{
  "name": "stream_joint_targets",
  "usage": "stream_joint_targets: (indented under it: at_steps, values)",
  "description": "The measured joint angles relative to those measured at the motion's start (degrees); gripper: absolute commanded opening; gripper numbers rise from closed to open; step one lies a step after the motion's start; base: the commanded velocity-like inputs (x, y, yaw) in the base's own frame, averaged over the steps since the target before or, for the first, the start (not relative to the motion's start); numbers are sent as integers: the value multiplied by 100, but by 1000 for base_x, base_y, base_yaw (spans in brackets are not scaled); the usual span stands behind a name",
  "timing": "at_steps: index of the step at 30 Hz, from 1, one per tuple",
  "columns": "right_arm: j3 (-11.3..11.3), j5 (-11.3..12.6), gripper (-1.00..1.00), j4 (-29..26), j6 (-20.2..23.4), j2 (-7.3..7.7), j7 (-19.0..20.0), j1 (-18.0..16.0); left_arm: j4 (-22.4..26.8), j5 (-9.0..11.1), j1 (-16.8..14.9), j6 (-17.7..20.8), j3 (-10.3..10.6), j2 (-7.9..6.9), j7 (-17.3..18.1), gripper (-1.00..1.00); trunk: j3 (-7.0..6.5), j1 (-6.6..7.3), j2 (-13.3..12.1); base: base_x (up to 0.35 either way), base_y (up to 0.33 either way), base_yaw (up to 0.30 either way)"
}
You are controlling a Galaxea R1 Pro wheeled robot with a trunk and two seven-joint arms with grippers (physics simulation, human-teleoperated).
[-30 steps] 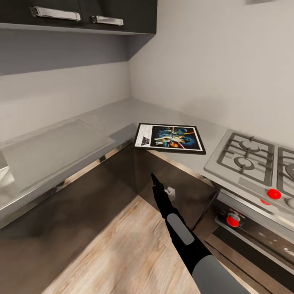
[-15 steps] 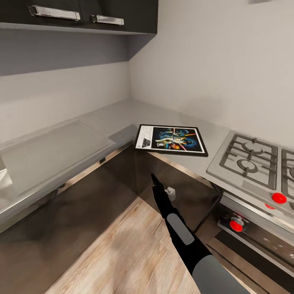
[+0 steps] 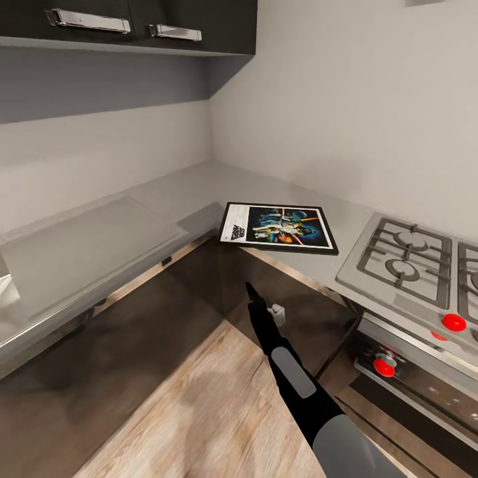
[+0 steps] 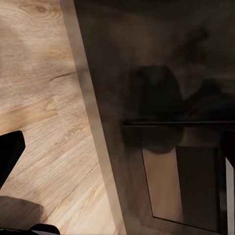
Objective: Pick up the poster from the kitchen countertop and hang it on one of the wall nails in the kitchen.
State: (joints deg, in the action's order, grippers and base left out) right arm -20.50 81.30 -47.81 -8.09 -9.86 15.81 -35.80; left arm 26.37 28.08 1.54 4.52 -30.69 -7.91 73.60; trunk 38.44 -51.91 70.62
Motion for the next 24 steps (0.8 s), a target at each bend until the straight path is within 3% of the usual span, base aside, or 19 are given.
stream_joint_targets:
  at_steps: [24]
  values:
    - [-1, 6, 100, -162, -4, -7, -18, -113, 0, 0, 0, 0, 8, 0, 0, 100, 0, 0, 0, 0, 0, 0]
